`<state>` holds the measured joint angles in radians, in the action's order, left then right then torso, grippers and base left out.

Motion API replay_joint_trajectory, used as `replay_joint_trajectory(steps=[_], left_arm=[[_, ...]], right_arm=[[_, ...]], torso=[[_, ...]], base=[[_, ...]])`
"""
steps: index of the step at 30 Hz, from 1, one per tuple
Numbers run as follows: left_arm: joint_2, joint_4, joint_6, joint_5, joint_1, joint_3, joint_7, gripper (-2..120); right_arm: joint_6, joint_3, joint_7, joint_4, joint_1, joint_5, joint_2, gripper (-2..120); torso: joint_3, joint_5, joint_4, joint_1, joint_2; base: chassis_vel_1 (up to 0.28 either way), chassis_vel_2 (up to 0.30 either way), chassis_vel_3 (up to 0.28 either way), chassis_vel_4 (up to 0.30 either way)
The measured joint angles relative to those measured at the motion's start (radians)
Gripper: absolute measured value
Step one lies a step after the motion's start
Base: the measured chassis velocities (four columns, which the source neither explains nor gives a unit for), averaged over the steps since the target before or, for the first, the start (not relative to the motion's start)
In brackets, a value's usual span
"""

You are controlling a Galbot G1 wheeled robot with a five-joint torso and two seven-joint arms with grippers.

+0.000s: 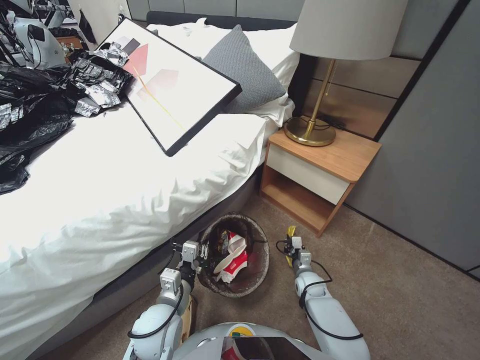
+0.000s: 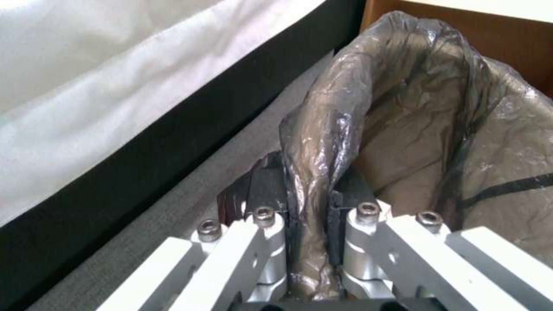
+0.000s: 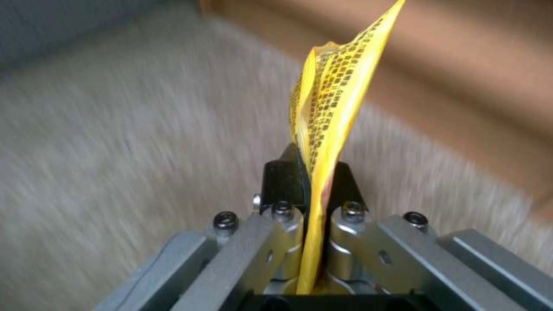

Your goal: Pick up the trash bin, then pick up the garbage from the floor and place it into the trash bin.

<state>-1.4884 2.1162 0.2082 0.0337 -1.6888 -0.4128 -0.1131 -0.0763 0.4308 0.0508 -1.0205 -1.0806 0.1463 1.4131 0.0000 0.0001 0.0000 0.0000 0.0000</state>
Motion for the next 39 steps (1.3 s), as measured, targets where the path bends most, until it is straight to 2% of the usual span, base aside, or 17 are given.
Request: replay_joint_trajectory(steps=[8, 11, 13, 15, 16, 18, 19, 20, 21, 23, 25, 26, 27, 29, 31, 33, 39], left_arm=[[0.0, 0.0, 0.002, 0.002, 0.0, -0.001, 0.001, 7], [-0.001, -0.001, 0.003, 0.004, 0.0, 0.0, 0.003, 7], [-0.001, -0.001, 0.003, 0.004, 0.0, 0.0, 0.004, 7], [-0.003, -0.001, 0.007, 0.004, 0.0, 0.0, 0.005, 7], [-0.003, -0.001, 0.007, 0.004, 0.0, 0.0, 0.005, 7], [-0.003, 0.001, 0.011, 0.005, 0.0, 0.0, 0.006, 7], [-0.003, 0.004, 0.014, 0.008, -0.001, 0.001, 0.007, 7], [-0.003, 0.004, 0.014, 0.008, -0.001, 0.001, 0.007, 7], [-0.003, 0.005, 0.018, 0.01, -0.002, 0.004, 0.008, 7], [-0.004, 0.006, 0.026, 0.016, -0.004, 0.008, 0.011, 7], [-0.006, 0.005, 0.027, 0.016, -0.004, 0.009, 0.013, 7], [-0.009, 0.001, 0.029, 0.016, -0.003, 0.011, 0.015, 7], [-0.009, 0.001, 0.029, 0.016, -0.003, 0.011, 0.015, 7], [-0.012, 0.0, 0.036, 0.016, 0.0, 0.016, 0.017, 7], [-0.013, 0.0, 0.039, 0.016, 0.001, 0.019, 0.018, 7], [-0.014, 0.0, 0.041, 0.017, -0.001, 0.021, 0.018, 7], [-0.011, 0.006, 0.044, 0.021, -0.003, 0.021, 0.018, 7]], right_arm=[[-0.03, 0.0, 0.007, -0.082, -0.026, -0.008, -0.005, 0], [-0.059, 0.0, 0.005, -0.242, -0.081, -0.008, -0.015, 0], [-0.067, 0.001, 0.002, -0.274, -0.093, -0.008, -0.017, 0], [-0.137, 0.006, -0.038, -0.436, -0.164, -0.005, -0.022, 0], [-0.137, 0.006, -0.038, -0.436, -0.164, -0.005, -0.022, 0], [-0.221, 0.013, -0.129, -0.54, -0.206, 0.009, -0.025, 0], [-0.306, 0.017, -0.247, -0.627, -0.238, 0.037, -0.031, 0], [-0.306, 0.017, -0.247, -0.627, -0.238, 0.037, -0.031, 0], [-0.364, 0.016, -0.353, -0.699, -0.263, 0.074, -0.04, 0], [-0.408, 0.001, -0.518, -0.821, -0.307, 0.135, -0.06, 0], [-0.41, -0.013, -0.552, -0.859, -0.32, 0.146, -0.068, 0], [-0.406, -0.079, -0.571, -0.906, -0.347, 0.149, -0.086, 0], [-0.406, -0.079, -0.571, -0.906, -0.347, 0.149, -0.086, 0], [-0.401, -0.165, -0.564, -0.893, -0.358, 0.125, -0.098, 0], [-0.402, -0.193, -0.56, -0.87, -0.357, 0.103, -0.098, 0], [-0.411, -0.237, -0.551, -0.81, -0.353, 0.067, -0.086, 0], [-0.428, -0.246, -0.543, -0.755, -0.353, 0.047, -0.073, 0]], torso=[[0.0, 0.0, 0.0001, 0.0, 0.0], [0.0, -0.0002, 0.0, 0.0, 0.0], [0.0, -0.0002, 0.0002, 0.0, 0.0], [0.0, -0.0002, -0.0002, 0.0, 0.0], [0.0, -0.0002, -0.0002, 0.0, 0.0], [0.0, -0.0002, -0.0002, 0.0, 0.0], [0.0, -0.0003, -0.0001, 0.0, 0.0], [0.0, -0.0003, -0.0001, 0.0, 0.0], [0.0, -0.0002, 0.0002, 0.0, 0.0], [0.0, -0.0002, -0.0001, 0.0, 0.0], [0.0, -0.0002, -0.0001, 0.0, 0.0], [0.0, -0.0002, -0.0001, 0.0, 0.0], [0.0, -0.0002, -0.0001, 0.0, 0.0], [0.0, -0.0001, 0.0, 0.0, 0.0], [0.0, -0.0001, 0.0001, 0.0, 0.0], [0.0, 0.0, 0.0, 0.0, 0.0], [0.0, -0.0002, -0.0001, 0.0, 0.0]], base=[[0.0, 0.0, 0.0, 0.0], [0.0, 0.0, 0.0, 0.0], [0.0, 0.0, 0.0, 0.0], [0.0, 0.0, 0.0, 0.0], [0.0, 0.0, 0.0, 0.0], [0.0, 0.0, 0.0, 0.0], [0.0, 0.0, 0.0, 0.0], [0.0, 0.0, 0.0, 0.0], [0.0, 0.0, 0.0, 0.0], [0.0, 0.0, 0.0, 0.0], [0.0, 0.0, 0.0, 0.0], [0.0, 0.0, 0.0, 0.0], [0.0, 0.0, 0.0, 0.0], [0.0, 0.0, 0.0, 0.0], [0.0, 0.0, 0.0, 0.0], [0.0, 0.0, 0.0, 0.0], [0.0, 0.0, 0.0, 0.0]])
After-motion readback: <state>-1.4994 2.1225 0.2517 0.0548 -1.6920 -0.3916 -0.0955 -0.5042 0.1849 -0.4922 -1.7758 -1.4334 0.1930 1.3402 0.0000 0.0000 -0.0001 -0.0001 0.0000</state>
